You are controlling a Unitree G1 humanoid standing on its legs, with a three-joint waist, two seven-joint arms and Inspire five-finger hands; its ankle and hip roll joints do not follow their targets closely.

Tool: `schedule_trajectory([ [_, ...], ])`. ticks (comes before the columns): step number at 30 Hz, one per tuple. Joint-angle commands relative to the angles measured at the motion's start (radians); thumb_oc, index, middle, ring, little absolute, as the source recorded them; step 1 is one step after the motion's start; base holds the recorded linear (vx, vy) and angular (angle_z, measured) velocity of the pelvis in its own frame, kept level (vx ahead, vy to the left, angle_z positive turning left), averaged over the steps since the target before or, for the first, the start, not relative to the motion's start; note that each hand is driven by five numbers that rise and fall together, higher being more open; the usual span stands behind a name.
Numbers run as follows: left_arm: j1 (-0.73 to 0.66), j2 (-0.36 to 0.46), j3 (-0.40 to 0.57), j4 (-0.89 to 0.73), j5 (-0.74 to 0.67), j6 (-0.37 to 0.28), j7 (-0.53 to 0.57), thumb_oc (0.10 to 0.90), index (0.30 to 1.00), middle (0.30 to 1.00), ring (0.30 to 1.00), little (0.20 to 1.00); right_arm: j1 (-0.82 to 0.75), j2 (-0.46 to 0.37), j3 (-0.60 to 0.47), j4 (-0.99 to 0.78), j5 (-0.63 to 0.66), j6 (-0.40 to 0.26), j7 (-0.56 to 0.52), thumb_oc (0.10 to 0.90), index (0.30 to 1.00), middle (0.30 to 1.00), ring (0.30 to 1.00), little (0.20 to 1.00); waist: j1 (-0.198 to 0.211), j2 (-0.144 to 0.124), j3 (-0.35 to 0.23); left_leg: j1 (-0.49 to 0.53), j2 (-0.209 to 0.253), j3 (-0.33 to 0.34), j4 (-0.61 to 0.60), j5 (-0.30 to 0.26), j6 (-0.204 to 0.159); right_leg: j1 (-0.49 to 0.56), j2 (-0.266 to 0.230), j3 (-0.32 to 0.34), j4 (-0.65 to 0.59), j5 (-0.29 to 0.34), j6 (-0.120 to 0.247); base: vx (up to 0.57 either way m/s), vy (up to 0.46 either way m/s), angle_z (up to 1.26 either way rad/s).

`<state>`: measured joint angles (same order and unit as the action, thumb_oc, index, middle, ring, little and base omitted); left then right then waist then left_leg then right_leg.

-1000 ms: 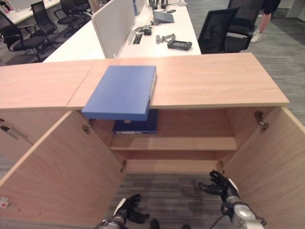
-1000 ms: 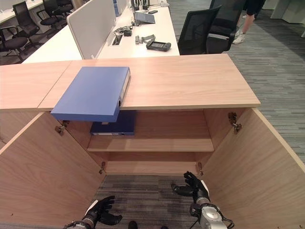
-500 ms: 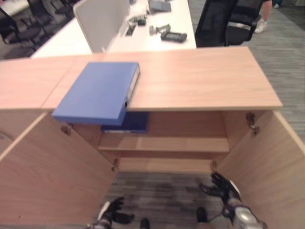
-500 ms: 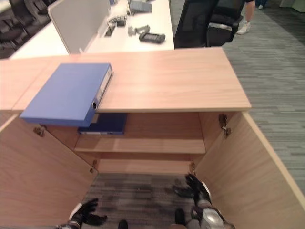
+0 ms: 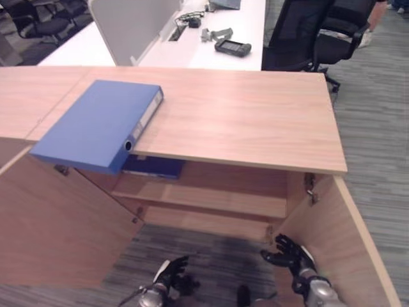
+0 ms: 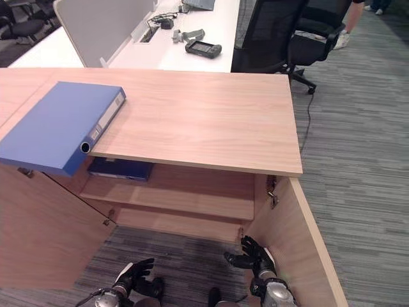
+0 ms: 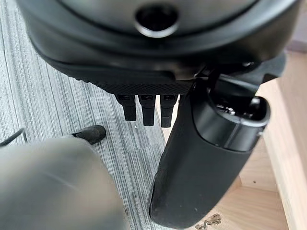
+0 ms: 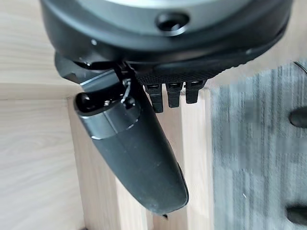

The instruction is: Put the empty folder in the office cabinet

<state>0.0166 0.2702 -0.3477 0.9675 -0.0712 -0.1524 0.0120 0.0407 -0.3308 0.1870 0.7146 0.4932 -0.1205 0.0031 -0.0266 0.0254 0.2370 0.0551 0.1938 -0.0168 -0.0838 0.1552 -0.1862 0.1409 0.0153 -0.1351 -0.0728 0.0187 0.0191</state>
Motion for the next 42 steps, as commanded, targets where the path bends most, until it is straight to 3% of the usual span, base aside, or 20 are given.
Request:
schedule_trajectory([
  [1,-0.057,0.071,0.025,-0.039,0.014,-0.043,0.025,0.8,0.9,0.9,0.9,0.9,-0.055,-0.034,-0.038,-0.077,0.022,-0.063,0.009,0.8,0.9,0.9,0.9,0.9,0.029,0.0,-0.036,0.023,-0.004,0.016,0.013,-0.098,0.033,-0.036,-0.132,0.042,0.113,-0.123,0.106,0.05,0.068,0.13],
  [8,-0.036,0.074,0.042,-0.077,0.003,-0.048,0.028,0.8,0.9,0.9,0.9,0.9,-0.038,-0.007,-0.022,-0.076,0.008,-0.054,0.013,0.8,0.9,0.9,0.9,0.9,0.044,-0.013,-0.071,0.058,-0.024,0.027,-0.003,-0.12,0.045,0.002,-0.156,0.043,0.01,-0.048,0.135,0.03,0.07,0.09],
  [16,-0.019,0.101,0.068,-0.205,-0.005,-0.069,0.054,0.8,0.9,0.9,0.9,0.9,-0.024,0.011,-0.031,-0.081,0.002,-0.057,0.003,0.8,0.9,0.9,0.9,0.9,0.061,-0.029,-0.082,0.068,-0.043,0.015,-0.003,-0.14,0.06,0.016,-0.176,0.038,0.004,-0.043,0.146,0.02,0.052,-0.01],
  [20,0.006,0.145,0.144,-0.373,0.12,-0.085,0.198,0.8,0.9,0.9,0.9,0.9,-0.006,0.04,-0.047,-0.077,0.0,-0.084,-0.028,0.8,0.9,0.9,0.9,0.9,0.087,-0.046,-0.086,0.067,-0.048,-0.01,-0.003,-0.141,0.065,0.022,-0.179,0.025,0.008,-0.049,0.147,0.0,-0.006,0.01],
  [24,0.064,0.128,0.243,-0.534,0.19,-0.098,0.356,0.8,0.9,0.9,0.9,0.9,0.012,0.064,-0.047,-0.074,-0.018,-0.11,-0.07,0.8,0.9,0.9,0.9,0.9,0.124,-0.066,-0.089,0.062,-0.048,-0.029,-0.003,-0.14,0.065,0.028,-0.18,0.006,0.01,-0.053,0.149,0.01,-0.034,0.16],
  [32,0.166,0.088,0.346,-0.795,0.172,-0.135,0.441,0.8,0.9,0.9,0.9,0.9,0.033,0.059,-0.035,-0.107,-0.044,-0.107,-0.092,0.8,0.9,0.9,0.9,0.9,0.171,-0.082,-0.092,0.048,-0.043,-0.066,-0.003,-0.13,0.061,0.044,-0.167,-0.031,0.01,-0.07,0.14,0.0,-0.046,0.15],
  [38,0.161,0.12,0.393,-0.955,0.235,-0.157,0.539,0.8,0.9,0.9,0.9,0.9,0.029,0.048,-0.034,-0.118,-0.048,-0.119,-0.115,0.8,0.9,0.9,0.9,0.9,0.213,-0.081,-0.09,0.028,-0.035,-0.118,-0.003,-0.12,0.041,0.066,-0.147,-0.084,0.012,-0.101,0.129,0.01,-0.071,0.24],
  [42,0.137,0.154,0.401,-1.002,0.301,-0.155,0.564,0.8,0.9,0.9,0.9,0.9,0.019,0.047,-0.028,-0.112,-0.037,-0.123,-0.116,0.8,0.9,0.9,0.9,0.9,0.22,-0.075,-0.087,0.022,-0.032,-0.135,-0.003,-0.115,0.033,0.074,-0.139,-0.103,0.008,-0.108,0.126,0.01,-0.049,0.24],
])
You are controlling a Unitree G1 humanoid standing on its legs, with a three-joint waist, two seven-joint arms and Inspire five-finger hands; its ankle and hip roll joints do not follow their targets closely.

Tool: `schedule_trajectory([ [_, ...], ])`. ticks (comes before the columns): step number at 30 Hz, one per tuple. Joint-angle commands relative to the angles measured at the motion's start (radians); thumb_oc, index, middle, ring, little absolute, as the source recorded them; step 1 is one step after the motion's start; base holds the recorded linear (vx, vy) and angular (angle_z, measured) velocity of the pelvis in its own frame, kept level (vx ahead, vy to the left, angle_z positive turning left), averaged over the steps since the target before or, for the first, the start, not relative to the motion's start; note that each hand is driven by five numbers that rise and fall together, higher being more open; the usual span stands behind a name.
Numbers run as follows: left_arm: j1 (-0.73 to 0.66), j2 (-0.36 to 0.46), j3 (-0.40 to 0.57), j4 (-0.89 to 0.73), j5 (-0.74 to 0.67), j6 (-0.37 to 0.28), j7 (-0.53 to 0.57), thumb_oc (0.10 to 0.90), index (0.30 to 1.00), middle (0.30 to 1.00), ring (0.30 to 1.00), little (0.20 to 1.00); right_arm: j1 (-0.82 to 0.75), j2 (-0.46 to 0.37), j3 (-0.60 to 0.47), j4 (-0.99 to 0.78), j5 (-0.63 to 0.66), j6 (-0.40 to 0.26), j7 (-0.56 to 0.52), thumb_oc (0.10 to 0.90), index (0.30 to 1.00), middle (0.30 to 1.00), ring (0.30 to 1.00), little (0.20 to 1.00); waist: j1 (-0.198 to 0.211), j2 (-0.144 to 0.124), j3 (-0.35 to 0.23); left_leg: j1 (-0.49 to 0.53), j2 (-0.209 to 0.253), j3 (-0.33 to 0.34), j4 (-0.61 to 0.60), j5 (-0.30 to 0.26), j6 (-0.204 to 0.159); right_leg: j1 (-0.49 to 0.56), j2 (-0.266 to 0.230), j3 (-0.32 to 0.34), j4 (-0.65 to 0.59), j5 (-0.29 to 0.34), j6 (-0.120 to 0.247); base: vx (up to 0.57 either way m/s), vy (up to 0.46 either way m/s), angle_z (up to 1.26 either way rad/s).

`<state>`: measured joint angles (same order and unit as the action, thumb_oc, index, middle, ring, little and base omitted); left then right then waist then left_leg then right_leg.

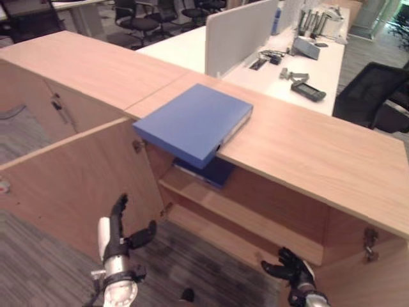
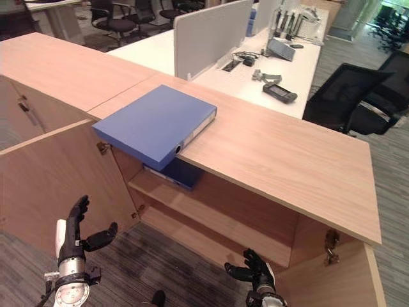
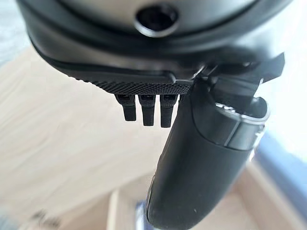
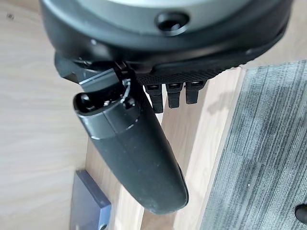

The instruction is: Put the empty folder in the office cabinet

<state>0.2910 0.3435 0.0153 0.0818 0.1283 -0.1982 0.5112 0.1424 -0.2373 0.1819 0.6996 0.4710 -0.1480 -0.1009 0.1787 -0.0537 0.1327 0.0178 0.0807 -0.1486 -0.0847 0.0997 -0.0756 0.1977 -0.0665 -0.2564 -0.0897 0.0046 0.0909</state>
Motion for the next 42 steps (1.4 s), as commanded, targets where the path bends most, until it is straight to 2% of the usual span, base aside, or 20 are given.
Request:
schedule_trajectory([
  [1,-0.153,0.113,0.046,-0.142,0.155,-0.105,0.078,0.8,0.9,0.9,0.9,0.9,-0.086,-0.048,-0.019,-0.095,-0.011,-0.098,-0.009,0.8,0.9,0.9,0.9,0.9,0.018,0.01,0.018,0.056,0.084,-0.009,-0.003,-0.055,-0.082,0.021,-0.055,0.011,0.025,-0.098,0.053,-0.01,-0.064,0.13],
  [4,-0.183,0.193,0.048,-0.179,0.28,-0.098,0.092,0.8,0.9,0.9,0.9,0.9,-0.097,-0.056,-0.017,-0.093,-0.01,-0.103,0.0,0.8,0.9,0.9,0.9,0.9,0.017,0.022,0.021,0.051,0.087,-0.018,-0.003,-0.05,-0.089,0.022,-0.051,0.0,0.027,-0.103,0.053,-0.01,-0.037,0.11],
  [6,-0.195,0.212,0.048,-0.187,0.317,-0.093,0.101,0.8,0.9,0.9,0.9,0.9,-0.096,-0.057,-0.016,-0.099,-0.011,-0.105,0.002,0.8,0.9,0.9,0.9,0.9,0.015,0.024,0.022,0.049,0.088,-0.019,-0.003,-0.049,-0.091,0.022,-0.049,-0.002,0.027,-0.104,0.052,0.0,-0.015,0.13],
  [9,-0.249,0.314,0.044,-0.227,0.434,-0.092,0.108,0.8,0.9,0.9,0.9,0.9,-0.099,-0.074,-0.005,-0.113,-0.018,-0.115,0.019,0.8,0.9,0.9,0.9,0.9,-0.002,0.042,0.021,0.05,0.091,-0.016,-0.003,-0.05,-0.096,0.022,-0.043,-0.001,0.024,-0.106,0.053,0.0,-0.004,0.02],
  [16,-0.333,0.433,-0.004,-0.23,0.548,-0.087,0.088,0.8,0.9,0.9,0.9,0.9,-0.103,-0.097,0.01,-0.126,-0.024,-0.126,0.044,0.8,0.9,0.9,0.9,0.9,-0.05,0.078,0.021,0.06,0.096,0.008,-0.003,-0.053,-0.098,0.011,-0.042,0.02,0.025,-0.102,0.056,0.0,0.018,-0.06],
  [25,-0.41,0.544,-0.05,-0.213,0.619,-0.082,0.063,0.8,0.9,0.9,0.9,0.9,-0.102,-0.102,0.01,-0.125,-0.02,-0.133,0.053,0.8,0.9,0.9,0.9,0.9,-0.094,0.098,0.015,0.079,0.105,0.041,-0.003,-0.062,-0.099,0.005,-0.045,0.047,0.026,-0.098,0.062,0.01,0.015,-0.11],
  [35,-0.489,0.572,-0.125,-0.133,0.62,-0.069,0.036,0.8,0.9,0.9,0.9,0.9,-0.103,-0.097,0.009,-0.116,-0.009,-0.132,0.055,0.8,0.9,0.9,0.9,0.9,-0.136,0.114,0.013,0.092,0.106,0.075,-0.003,-0.061,-0.093,-0.007,-0.052,0.074,0.026,-0.081,0.066,0.01,0.019,-0.14],
  [42,-0.489,0.548,-0.123,-0.071,0.596,-0.058,0.028,0.8,0.9,0.9,0.9,0.9,-0.091,-0.095,-0.009,-0.113,-0.002,-0.135,0.048,0.8,0.9,0.9,0.9,0.9,-0.152,0.112,0.008,0.108,0.106,0.095,-0.003,-0.071,-0.09,-0.002,-0.056,0.085,0.026,-0.08,0.067,0.02,0.015,-0.09],
])
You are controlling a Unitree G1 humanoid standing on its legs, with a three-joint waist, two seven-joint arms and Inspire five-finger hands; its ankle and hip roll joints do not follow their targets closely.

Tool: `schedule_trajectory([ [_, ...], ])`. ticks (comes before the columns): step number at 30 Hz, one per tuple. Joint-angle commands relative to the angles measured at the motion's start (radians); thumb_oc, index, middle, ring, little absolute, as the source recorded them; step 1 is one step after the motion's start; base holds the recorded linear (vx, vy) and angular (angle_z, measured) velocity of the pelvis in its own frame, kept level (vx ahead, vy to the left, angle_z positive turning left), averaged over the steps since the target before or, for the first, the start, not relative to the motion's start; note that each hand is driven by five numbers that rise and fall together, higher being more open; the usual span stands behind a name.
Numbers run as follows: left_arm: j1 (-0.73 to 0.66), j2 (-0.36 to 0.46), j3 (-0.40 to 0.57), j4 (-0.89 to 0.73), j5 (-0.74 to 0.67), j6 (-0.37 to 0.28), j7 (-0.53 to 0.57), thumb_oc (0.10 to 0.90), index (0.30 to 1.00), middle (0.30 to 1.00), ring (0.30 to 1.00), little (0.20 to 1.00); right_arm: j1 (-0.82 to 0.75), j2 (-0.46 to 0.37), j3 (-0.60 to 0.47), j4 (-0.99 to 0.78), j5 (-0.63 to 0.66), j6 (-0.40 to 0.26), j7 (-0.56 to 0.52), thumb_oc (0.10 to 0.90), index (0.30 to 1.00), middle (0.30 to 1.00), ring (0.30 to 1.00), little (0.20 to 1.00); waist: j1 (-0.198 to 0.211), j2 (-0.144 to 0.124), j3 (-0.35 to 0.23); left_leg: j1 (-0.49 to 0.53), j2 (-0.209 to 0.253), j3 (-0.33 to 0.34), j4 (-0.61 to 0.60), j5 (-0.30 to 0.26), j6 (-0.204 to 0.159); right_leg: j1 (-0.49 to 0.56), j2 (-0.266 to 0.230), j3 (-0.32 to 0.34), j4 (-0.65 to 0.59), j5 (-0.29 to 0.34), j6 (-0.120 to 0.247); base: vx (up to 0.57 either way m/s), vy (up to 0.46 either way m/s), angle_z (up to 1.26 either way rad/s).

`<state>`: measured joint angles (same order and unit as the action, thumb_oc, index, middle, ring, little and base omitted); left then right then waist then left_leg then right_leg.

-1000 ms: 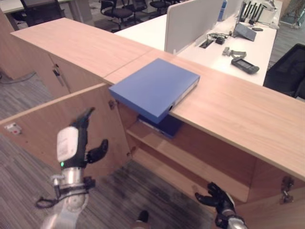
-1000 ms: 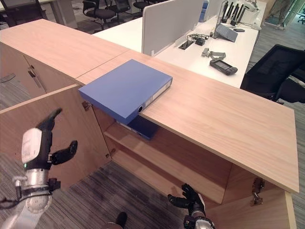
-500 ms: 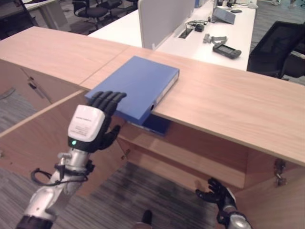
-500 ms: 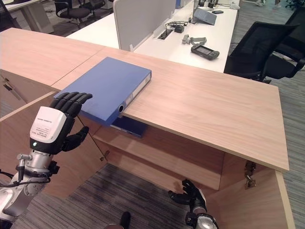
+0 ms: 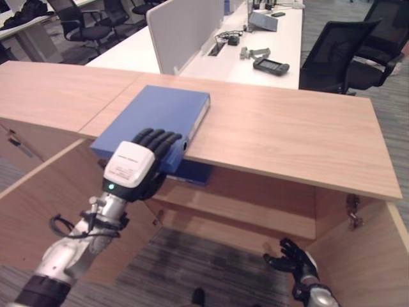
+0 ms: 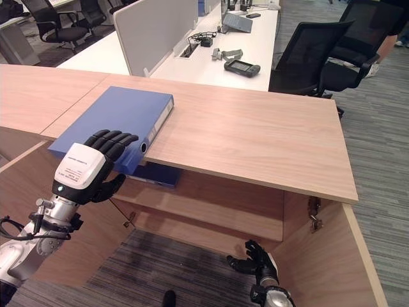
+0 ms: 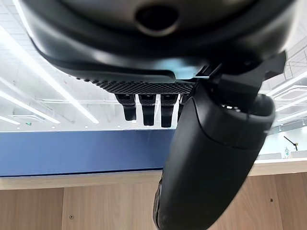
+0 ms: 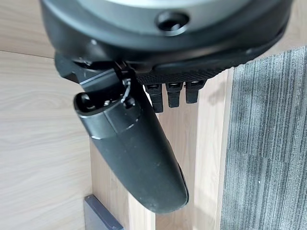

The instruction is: Put the empty folder in the office cabinet

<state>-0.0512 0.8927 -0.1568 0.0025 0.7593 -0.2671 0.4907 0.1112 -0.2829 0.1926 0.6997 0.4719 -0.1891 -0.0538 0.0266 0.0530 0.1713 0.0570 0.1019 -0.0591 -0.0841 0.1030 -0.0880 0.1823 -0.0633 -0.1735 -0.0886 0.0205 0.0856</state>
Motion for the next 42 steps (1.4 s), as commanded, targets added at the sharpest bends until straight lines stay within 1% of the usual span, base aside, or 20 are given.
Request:
schedule_trajectory([
  [1,-0.147,-0.001,0.049,0.008,-0.035,0.011,0.049,0.8,0.9,0.9,0.9,0.9,-0.06,-0.049,-0.02,-0.113,-0.002,-0.094,0.001,0.8,0.9,0.9,0.9,0.9,0.001,0.006,-0.03,0.069,0.085,0.006,-0.003,-0.074,-0.077,0.014,-0.059,0.003,0.025,-0.096,0.072,0.0,0.0,0.0],
  [12,-0.162,-0.01,0.029,0.08,-0.044,0.022,0.046,0.8,0.9,0.9,0.9,0.9,-0.052,-0.046,-0.021,-0.112,0.003,-0.093,0.005,0.8,0.9,0.9,0.9,0.9,-0.009,0.0,-0.034,0.076,0.082,0.013,-0.003,-0.078,-0.075,0.016,-0.062,0.006,0.024,-0.093,0.075,0.01,0.006,-0.02],
  [15,-0.172,-0.002,0.025,0.107,-0.038,0.037,0.047,0.8,0.9,0.9,0.9,0.9,-0.048,-0.046,-0.02,-0.113,0.005,-0.091,0.006,0.8,0.9,0.9,0.9,0.9,-0.013,-0.002,-0.036,0.08,0.082,0.016,-0.003,-0.079,-0.075,0.015,-0.063,0.008,0.025,-0.091,0.076,0.01,0.01,-0.05],
  [16,-0.173,-0.002,0.024,0.108,-0.038,0.037,0.047,0.678,0.716,0.716,0.716,0.716,-0.048,-0.046,-0.02,-0.113,0.005,-0.091,0.006,0.8,0.9,0.9,0.9,0.9,-0.012,-0.002,-0.036,0.08,0.082,0.016,-0.003,-0.079,-0.075,0.015,-0.063,0.008,0.025,-0.091,0.076,0.0,0.0,0.0],
  [17,-0.173,-0.002,0.024,0.108,-0.038,0.037,0.047,0.599,0.599,0.599,0.599,0.599,-0.048,-0.046,-0.02,-0.113,0.005,-0.091,0.006,0.8,0.9,0.9,0.9,0.9,-0.012,-0.002,-0.036,0.08,0.082,0.016,-0.003,-0.079,-0.075,0.015,-0.063,0.008,0.025,-0.092,0.076,0.0,0.0,0.0],
  [18,-0.172,-0.003,0.023,0.111,-0.039,0.038,0.045,0.409,0.314,0.314,0.314,0.314,-0.047,-0.046,-0.022,-0.113,0.005,-0.091,0.005,0.8,0.9,0.9,0.9,0.9,-0.013,-0.002,-0.037,0.081,0.081,0.017,-0.003,-0.079,-0.075,0.015,-0.063,0.008,0.026,-0.092,0.076,0.0,0.0,0.0],
  [19,-0.175,-0.008,0.022,0.119,-0.045,0.04,0.043,0.4,0.3,0.3,0.3,0.3,-0.048,-0.046,-0.025,-0.112,0.005,-0.092,0.002,0.8,0.9,0.9,0.9,0.9,-0.014,-0.002,-0.038,0.082,0.082,0.019,-0.003,-0.08,-0.074,0.015,-0.063,0.008,0.027,-0.092,0.076,0.0,0.0,0.0],
  [29,-0.172,-0.037,0.039,0.109,-0.077,0.035,0.031,0.4,0.3,0.3,0.3,0.3,-0.048,-0.04,-0.032,-0.119,0.002,-0.087,-0.005,0.8,0.9,0.9,0.9,0.9,-0.016,-0.005,-0.043,0.086,0.082,0.025,-0.003,-0.082,-0.073,0.018,-0.063,0.012,0.025,-0.092,0.074,0.0,0.0,0.0],
  [36,-0.174,-0.057,0.071,0.065,-0.112,0.027,0.03,0.4,0.3,0.3,0.3,0.3,-0.054,-0.036,-0.035,-0.112,0.0,-0.082,-0.008,0.8,0.9,0.9,0.9,0.9,-0.014,-0.001,-0.047,0.088,0.08,0.025,-0.003,-0.08,-0.074,0.02,-0.064,0.012,0.025,-0.093,0.072,0.0,-0.001,-0.02],
  [40,-0.174,-0.067,0.11,0.013,-0.149,0.019,0.025,0.4,0.3,0.3,0.3,0.3,-0.057,-0.035,-0.038,-0.114,-0.003,-0.077,-0.009,0.8,0.9,0.9,0.9,0.9,-0.011,0.001,-0.048,0.087,0.08,0.023,-0.003,-0.078,-0.074,0.022,-0.064,0.009,0.026,-0.094,0.069,0.0,0.0,0.0],
  [42,-0.169,-0.092,0.172,-0.068,-0.229,-0.01,0.012,0.4,0.3,0.3,0.3,0.3,-0.058,-0.032,-0.046,-0.11,-0.007,-0.071,-0.011,0.8,0.9,0.9,0.9,0.9,-0.001,0.003,-0.05,0.083,0.078,0.017,-0.003,-0.076,-0.073,0.023,-0.064,0.004,0.025,-0.095,0.067,0.0,0.0,0.0],
])
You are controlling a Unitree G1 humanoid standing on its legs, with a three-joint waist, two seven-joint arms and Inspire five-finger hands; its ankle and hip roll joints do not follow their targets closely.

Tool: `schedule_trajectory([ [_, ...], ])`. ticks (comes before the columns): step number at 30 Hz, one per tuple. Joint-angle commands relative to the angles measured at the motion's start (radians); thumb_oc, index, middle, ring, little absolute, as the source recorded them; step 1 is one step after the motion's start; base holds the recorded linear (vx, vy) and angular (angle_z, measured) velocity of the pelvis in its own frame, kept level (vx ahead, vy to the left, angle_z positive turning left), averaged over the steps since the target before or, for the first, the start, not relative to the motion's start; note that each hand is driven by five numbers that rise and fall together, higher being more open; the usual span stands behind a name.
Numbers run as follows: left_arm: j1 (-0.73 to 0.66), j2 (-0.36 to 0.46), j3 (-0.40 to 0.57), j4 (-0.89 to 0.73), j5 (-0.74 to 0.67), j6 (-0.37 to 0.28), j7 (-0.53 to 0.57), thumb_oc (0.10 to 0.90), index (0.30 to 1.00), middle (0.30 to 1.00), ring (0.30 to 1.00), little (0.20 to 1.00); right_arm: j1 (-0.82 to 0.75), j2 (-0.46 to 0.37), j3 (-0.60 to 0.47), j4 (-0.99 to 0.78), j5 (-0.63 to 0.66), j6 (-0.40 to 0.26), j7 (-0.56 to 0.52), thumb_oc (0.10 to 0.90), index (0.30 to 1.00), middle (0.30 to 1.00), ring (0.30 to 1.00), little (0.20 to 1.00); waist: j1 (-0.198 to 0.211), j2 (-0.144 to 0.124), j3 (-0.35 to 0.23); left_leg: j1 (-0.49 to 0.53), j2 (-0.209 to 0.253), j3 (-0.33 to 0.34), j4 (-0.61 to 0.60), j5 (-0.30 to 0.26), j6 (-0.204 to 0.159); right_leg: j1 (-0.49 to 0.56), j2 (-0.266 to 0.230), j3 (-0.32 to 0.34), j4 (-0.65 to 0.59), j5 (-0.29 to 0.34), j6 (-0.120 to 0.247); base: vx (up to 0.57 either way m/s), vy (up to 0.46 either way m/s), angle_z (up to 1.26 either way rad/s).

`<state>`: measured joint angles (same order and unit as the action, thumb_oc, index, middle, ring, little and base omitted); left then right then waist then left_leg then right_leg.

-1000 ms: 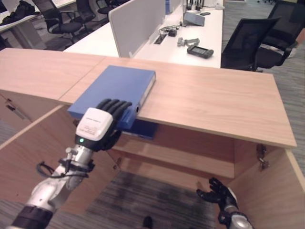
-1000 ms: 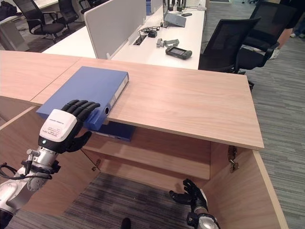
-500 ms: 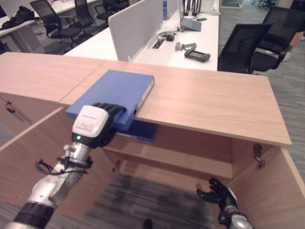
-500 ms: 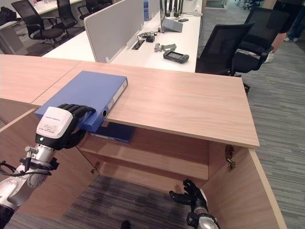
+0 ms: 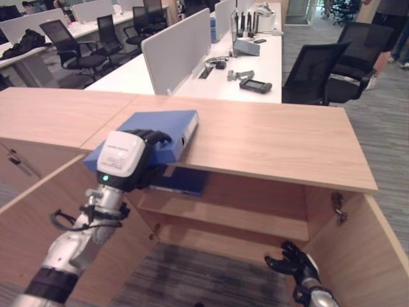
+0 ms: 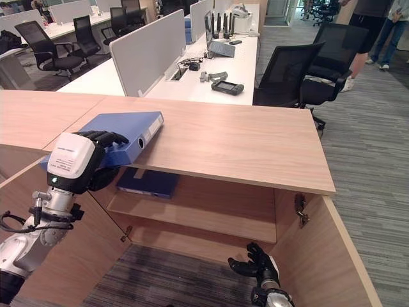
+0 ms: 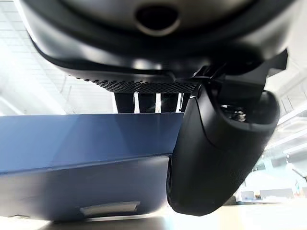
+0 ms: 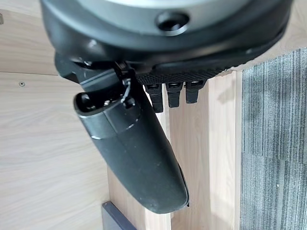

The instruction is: Put the empty folder in the office cabinet

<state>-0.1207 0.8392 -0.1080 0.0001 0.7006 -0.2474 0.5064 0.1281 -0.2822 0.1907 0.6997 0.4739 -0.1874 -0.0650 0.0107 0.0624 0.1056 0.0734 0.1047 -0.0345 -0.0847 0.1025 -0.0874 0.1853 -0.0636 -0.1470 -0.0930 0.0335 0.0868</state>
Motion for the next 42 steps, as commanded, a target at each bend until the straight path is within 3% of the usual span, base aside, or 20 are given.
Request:
schedule_trajectory([
  [1,-0.094,-0.046,0.142,-0.084,-0.19,-0.035,-0.004,0.4,0.3,0.3,0.3,0.3,-0.076,-0.031,-0.046,-0.106,-0.011,-0.071,0.0,0.8,0.9,0.9,0.9,0.9,0.017,-0.005,0.015,0.066,0.076,-0.009,-0.003,-0.075,-0.074,0.021,-0.064,-0.023,0.03,-0.109,0.065,0.0,0.0,0.0],
  [7,-0.098,-0.115,0.288,-0.238,-0.442,-0.091,0.034,0.4,0.3,0.3,0.3,0.3,-0.086,-0.029,-0.049,-0.098,-0.017,-0.054,-0.004,0.8,0.9,0.9,0.9,0.9,0.032,0.001,0.012,0.056,0.072,-0.02,-0.003,-0.067,-0.074,0.025,-0.063,-0.034,0.023,-0.108,0.061,-0.01,-0.007,0.04],
  [12,-0.118,-0.116,0.351,-0.304,-0.607,-0.139,0.033,0.4,0.3,0.3,0.3,0.3,-0.085,-0.033,-0.036,-0.084,-0.037,-0.038,0.005,0.8,0.9,0.9,0.9,0.9,0.043,0.008,0.012,0.054,0.069,-0.027,-0.003,-0.064,-0.074,0.031,-0.062,-0.044,0.021,-0.109,0.059,-0.02,-0.009,0.07],
  [23,-0.201,-0.13,0.393,-0.419,-0.964,-0.236,-0.018,0.4,0.3,0.3,0.3,0.3,-0.094,-0.038,-0.005,-0.077,-0.07,-0.017,0.012,0.8,0.9,0.9,0.9,0.9,0.06,0.013,0.004,0.044,0.062,-0.048,-0.003,-0.06,-0.071,0.037,-0.062,-0.065,0.021,-0.114,0.056,-0.01,-0.008,0.1],
  [27,-0.182,-0.17,0.403,-0.433,-1.151,-0.279,-0.069,0.4,0.3,0.3,0.3,0.3,-0.095,-0.027,0.014,-0.084,-0.057,-0.011,0.02,0.8,0.9,0.9,0.9,0.9,0.072,0.013,0.003,0.036,0.059,-0.057,-0.003,-0.052,-0.069,0.035,-0.063,-0.071,0.026,-0.111,0.055,0.0,0.0,0.0],
  [30,-0.159,-0.224,0.387,-0.432,-1.307,-0.298,-0.135,0.4,0.3,0.3,0.3,0.3,-0.107,-0.009,0.044,-0.125,0.012,-0.002,0.049,0.8,0.9,0.9,0.9,0.9,0.08,0.013,0.005,0.034,0.059,-0.063,-0.003,-0.05,-0.069,0.036,-0.063,-0.075,0.03,-0.114,0.054,-0.02,-0.006,0.05],
  [32,-0.155,-0.233,0.383,-0.427,-1.338,-0.304,-0.145,0.4,0.3,0.3,0.3,0.3,-0.114,-0.005,0.06,-0.149,0.042,0.0,0.065,0.8,0.9,0.9,0.9,0.9,0.083,0.013,0.005,0.034,0.058,-0.065,-0.003,-0.05,-0.069,0.036,-0.063,-0.075,0.031,-0.115,0.053,-0.01,-0.008,0.05],
  [33,-0.153,-0.26,0.37,-0.419,-1.401,-0.311,-0.16,0.4,0.3,0.3,0.3,0.3,-0.136,0.006,0.11,-0.203,0.126,0.011,0.115,0.8,0.9,0.9,0.9,0.9,0.092,0.009,0.006,0.036,0.059,-0.069,-0.003,-0.054,-0.07,0.041,-0.061,-0.079,0.031,-0.121,0.052,-0.02,-0.015,0.05],
  [42,-0.047,-0.34,0.34,-0.387,-1.526,-0.292,-0.231,0.4,0.3,0.3,0.3,0.3,-0.298,0.014,0.317,-0.47,0.382,0.046,0.246,0.8,0.9,0.9,0.9,0.9,0.149,-0.001,0.015,0.026,0.055,-0.094,-0.003,-0.044,-0.07,0.046,-0.061,-0.096,0.038,-0.126,0.046,-0.01,-0.006,0.12],
])
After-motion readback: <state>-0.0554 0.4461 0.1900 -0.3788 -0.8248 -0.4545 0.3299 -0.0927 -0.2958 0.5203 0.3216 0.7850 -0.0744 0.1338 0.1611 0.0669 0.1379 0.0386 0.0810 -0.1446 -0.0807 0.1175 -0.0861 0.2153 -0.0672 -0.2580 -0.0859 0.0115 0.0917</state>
